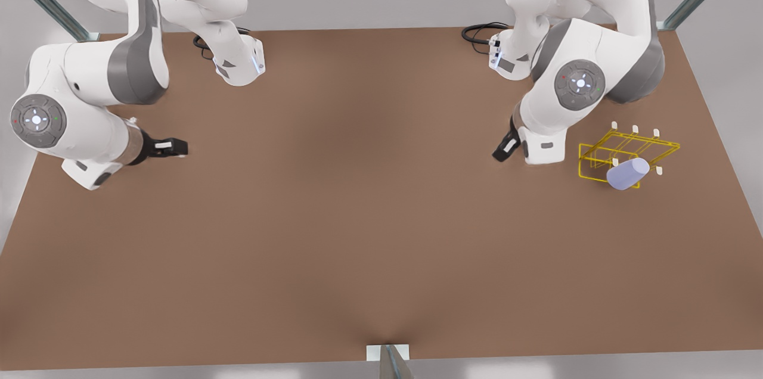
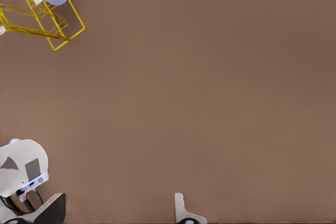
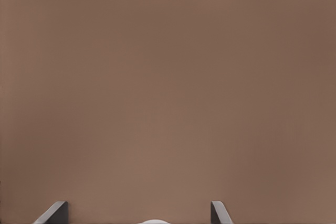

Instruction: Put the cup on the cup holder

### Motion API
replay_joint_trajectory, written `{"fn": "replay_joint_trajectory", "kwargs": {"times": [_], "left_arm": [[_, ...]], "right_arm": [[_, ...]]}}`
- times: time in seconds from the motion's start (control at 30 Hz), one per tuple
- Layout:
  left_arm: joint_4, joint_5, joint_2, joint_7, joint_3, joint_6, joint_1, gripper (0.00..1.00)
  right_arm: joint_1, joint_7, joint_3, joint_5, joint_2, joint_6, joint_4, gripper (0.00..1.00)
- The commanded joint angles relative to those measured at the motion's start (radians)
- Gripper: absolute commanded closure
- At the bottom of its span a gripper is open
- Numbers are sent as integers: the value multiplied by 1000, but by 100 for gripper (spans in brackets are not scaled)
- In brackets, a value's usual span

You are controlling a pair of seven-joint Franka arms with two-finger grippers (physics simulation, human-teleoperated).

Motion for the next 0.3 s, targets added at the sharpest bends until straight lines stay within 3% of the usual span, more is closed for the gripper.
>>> {"fn": "replay_joint_trajectory", "kwargs": {"times": [0.0,0.07,0.27], "left_arm": [[-10,-9,-32,1306,11,-47,27,0],[32,13,-1,1129,9,-94,27,0],[71,49,42,1129,9,-130,25,0]], "right_arm": [[0,-78,1,29,-1,20,7,0],[0,-79,1,29,-1,20,13,0],[-1,-82,1,29,-1,20,13,0]]}}
